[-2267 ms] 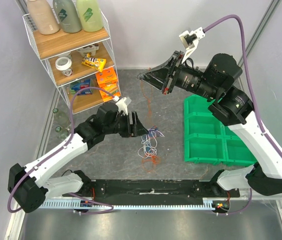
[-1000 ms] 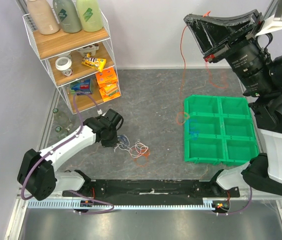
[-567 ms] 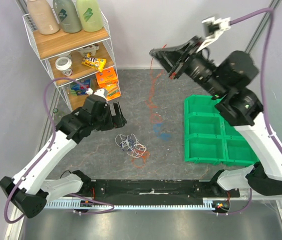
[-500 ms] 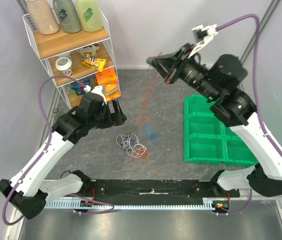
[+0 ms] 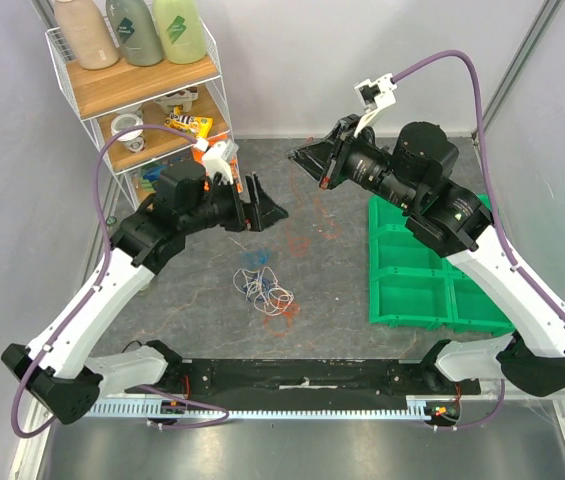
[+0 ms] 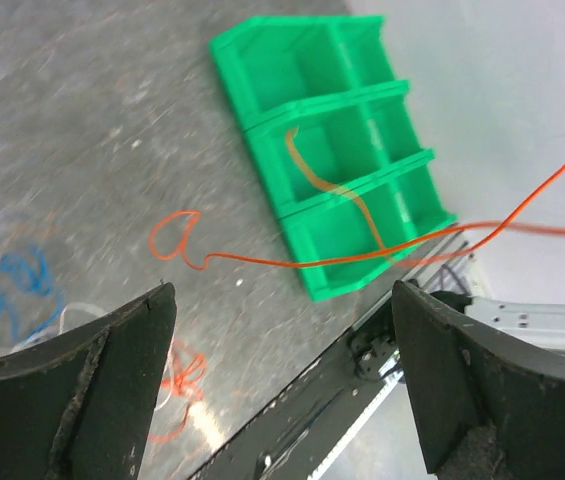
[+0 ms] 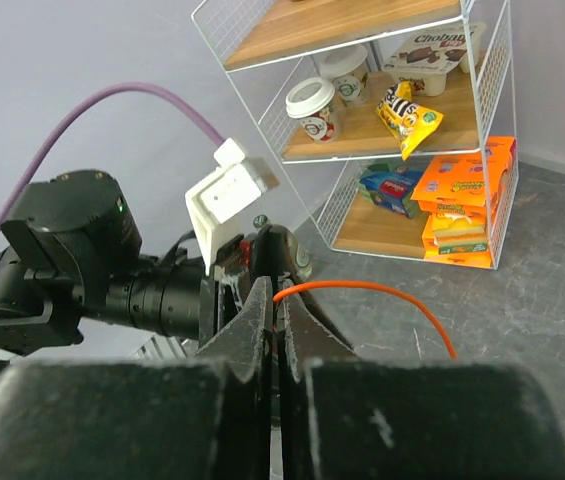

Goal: Untangle the cables

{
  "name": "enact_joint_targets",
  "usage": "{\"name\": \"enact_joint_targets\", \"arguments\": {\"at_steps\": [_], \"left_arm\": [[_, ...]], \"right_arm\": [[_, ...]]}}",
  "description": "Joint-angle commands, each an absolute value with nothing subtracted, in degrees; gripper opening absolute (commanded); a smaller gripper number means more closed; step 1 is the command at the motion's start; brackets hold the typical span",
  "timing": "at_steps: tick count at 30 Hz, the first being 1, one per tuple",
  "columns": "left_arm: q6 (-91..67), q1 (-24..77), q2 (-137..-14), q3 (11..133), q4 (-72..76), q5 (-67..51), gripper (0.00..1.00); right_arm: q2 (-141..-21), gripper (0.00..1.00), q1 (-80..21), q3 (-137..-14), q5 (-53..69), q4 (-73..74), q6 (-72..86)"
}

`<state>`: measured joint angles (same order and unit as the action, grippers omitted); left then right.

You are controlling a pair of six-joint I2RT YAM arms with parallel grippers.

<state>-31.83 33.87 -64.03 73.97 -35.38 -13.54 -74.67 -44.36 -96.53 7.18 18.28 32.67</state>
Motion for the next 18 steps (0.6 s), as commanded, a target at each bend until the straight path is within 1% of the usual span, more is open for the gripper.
{"name": "enact_joint_targets", "arguments": {"at_steps": [1, 6, 10, 12, 15, 17, 18], "left_arm": [[-30.76, 34.01, -67.31, 77.60, -21.90, -21.61, 0.94], [-33.83, 34.10, -72.33, 81.03, -14.09, -29.69, 0.93], [-40.42, 34.36, -74.17, 78.14, -3.00, -37.08, 0.92], [-42.00, 34.63, -74.88, 77.35, -0.63, -38.49, 0.88], [-43.50, 34.98, -75.93, 76.73, 1.39, -38.76, 0.76], [-43.33, 34.98, -76.29, 76.99, 0.36, -38.33, 0.66], [-42.55, 34.98, -76.29, 77.25, -3.65, -36.84, 0.65]], "right_arm": [[-74.27, 0.00, -44.30, -98.52, 9.14, 18.37, 34.71], [-73.92, 0.00, -44.30, -98.09, 9.23, 18.63, 35.33], [-73.83, 0.00, -44.21, -97.91, 8.79, 18.63, 36.30], [-73.92, 0.00, -44.30, -98.26, 8.79, 18.55, 36.65], [-73.83, 0.00, -44.30, -98.88, 8.44, 18.63, 36.74], [-73.57, 0.00, -44.30, -99.05, 7.83, 18.72, 36.39], [-73.30, 0.00, -44.30, -99.05, 7.21, 18.81, 36.04]]}}
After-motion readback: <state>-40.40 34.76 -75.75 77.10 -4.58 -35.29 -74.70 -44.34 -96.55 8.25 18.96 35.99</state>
